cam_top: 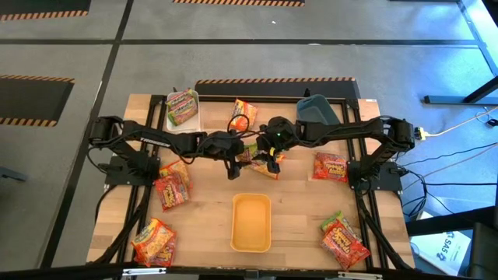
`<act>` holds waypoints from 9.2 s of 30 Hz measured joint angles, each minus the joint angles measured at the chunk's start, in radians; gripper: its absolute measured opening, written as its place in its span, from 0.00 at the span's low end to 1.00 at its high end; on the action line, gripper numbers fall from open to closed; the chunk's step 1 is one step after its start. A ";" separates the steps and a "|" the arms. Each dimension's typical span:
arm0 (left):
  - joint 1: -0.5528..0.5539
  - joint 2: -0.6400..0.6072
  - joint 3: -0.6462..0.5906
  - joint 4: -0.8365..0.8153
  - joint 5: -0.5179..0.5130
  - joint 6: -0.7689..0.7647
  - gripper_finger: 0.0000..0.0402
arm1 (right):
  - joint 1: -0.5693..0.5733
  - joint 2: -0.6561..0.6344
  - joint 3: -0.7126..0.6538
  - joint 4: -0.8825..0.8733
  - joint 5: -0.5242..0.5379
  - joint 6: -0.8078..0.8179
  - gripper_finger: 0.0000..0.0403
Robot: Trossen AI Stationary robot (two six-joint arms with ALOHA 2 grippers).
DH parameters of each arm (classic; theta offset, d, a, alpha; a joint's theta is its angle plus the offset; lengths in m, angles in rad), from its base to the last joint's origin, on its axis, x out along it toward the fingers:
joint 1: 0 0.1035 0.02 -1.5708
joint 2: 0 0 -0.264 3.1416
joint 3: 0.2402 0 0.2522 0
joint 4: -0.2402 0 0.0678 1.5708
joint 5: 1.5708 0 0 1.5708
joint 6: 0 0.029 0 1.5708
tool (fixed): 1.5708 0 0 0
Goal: Sort Maruchan noodles
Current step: Put the top green noodle pack into the white bin, then put the green noodle pack into the white bin
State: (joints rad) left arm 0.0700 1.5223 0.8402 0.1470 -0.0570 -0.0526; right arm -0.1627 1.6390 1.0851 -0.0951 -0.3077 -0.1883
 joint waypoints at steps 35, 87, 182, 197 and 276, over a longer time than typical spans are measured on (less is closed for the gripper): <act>-0.020 -0.020 -0.051 0.058 -0.065 0.050 0.34 | -0.023 -0.373 -0.215 -0.132 0.087 0.005 0.75; -0.053 -0.135 -0.370 1.017 -0.083 0.115 0.34 | 0.006 0.023 -0.364 1.199 0.049 0.262 0.71; 0.021 -0.203 0.525 -1.334 -0.350 -0.062 0.32 | 0.006 -0.157 -0.249 0.165 0.096 0.079 0.67; 0.544 -0.325 0.217 -1.244 -0.287 0.116 0.32 | 0.061 -0.150 -0.401 0.322 0.115 0.109 0.66; 0.381 -0.469 0.045 -0.763 0.018 0.006 0.52 | 0.059 -0.348 -0.409 0.171 0.211 0.166 0.66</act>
State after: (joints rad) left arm 0.4511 1.0534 0.8848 -0.6163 -0.0389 -0.0464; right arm -0.1040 1.2913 0.6761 0.0762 -0.0969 -0.0223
